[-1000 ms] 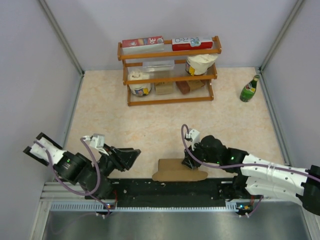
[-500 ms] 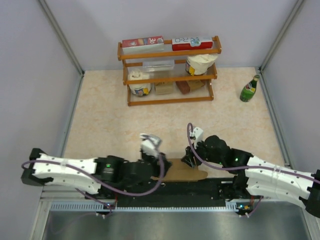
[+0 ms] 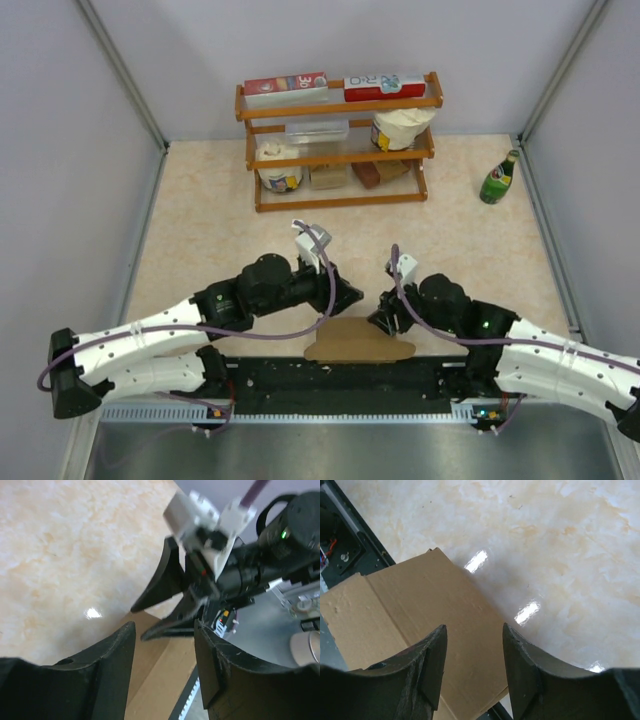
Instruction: Fold the paper box
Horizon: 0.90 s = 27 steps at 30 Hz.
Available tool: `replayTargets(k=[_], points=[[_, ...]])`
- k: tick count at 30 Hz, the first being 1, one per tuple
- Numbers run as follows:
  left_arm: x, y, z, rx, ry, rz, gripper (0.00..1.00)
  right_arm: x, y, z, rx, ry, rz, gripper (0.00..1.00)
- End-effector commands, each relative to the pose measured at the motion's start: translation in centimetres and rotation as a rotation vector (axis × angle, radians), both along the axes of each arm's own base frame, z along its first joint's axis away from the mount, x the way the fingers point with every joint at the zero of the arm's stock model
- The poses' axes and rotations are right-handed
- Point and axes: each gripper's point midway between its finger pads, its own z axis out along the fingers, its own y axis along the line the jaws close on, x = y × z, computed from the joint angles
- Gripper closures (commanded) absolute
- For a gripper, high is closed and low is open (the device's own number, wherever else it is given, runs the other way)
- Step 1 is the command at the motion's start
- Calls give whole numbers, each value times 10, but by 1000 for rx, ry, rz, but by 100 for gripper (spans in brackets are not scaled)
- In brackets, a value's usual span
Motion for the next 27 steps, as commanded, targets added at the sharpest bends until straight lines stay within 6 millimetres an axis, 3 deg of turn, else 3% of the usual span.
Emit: replayTargets(k=[1,6,16,20,27], points=[[-31,12,-31,-18,87,-100,46,6,-11,18,53,21,-127,52],[-57,21,-56,-43,194,-164,50,-7,-22,16,-9,140,-160,52],[-75,41,-96,54,292,-170,52,-43,-32,-6,-25,377,-174,52],[-85,41,-122,117,343,-191,53,-48,-37,-26,-83,423,-187,52],[-95,39,-150,176,390,-206,55,-47,-43,-38,-128,435,-217,53]])
